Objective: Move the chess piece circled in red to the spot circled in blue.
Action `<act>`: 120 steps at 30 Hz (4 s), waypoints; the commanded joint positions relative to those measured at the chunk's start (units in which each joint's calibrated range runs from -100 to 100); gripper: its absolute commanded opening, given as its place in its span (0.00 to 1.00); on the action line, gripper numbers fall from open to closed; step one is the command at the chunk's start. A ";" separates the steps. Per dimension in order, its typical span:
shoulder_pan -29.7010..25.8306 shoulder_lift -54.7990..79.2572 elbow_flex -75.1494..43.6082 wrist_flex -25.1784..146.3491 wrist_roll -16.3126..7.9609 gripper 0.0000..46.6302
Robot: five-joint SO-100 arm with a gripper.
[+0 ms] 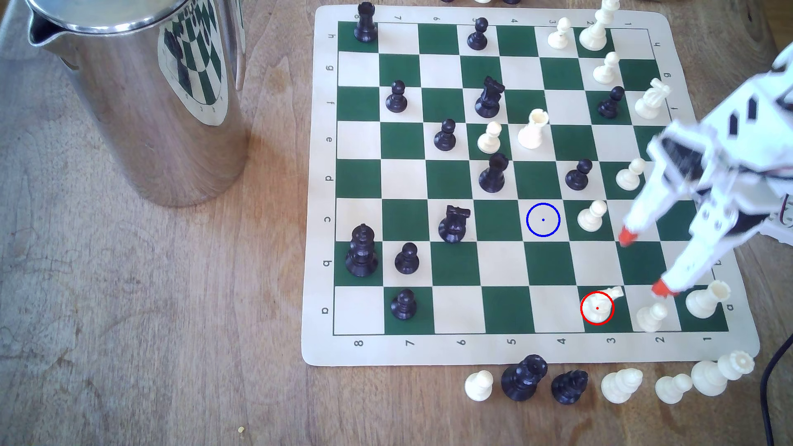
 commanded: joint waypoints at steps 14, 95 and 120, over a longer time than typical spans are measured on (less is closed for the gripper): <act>-1.57 17.23 -11.72 -5.90 -3.91 0.38; 15.24 27.58 -22.14 -2.70 0.34 0.01; 16.02 33.27 -20.15 -5.24 1.66 0.01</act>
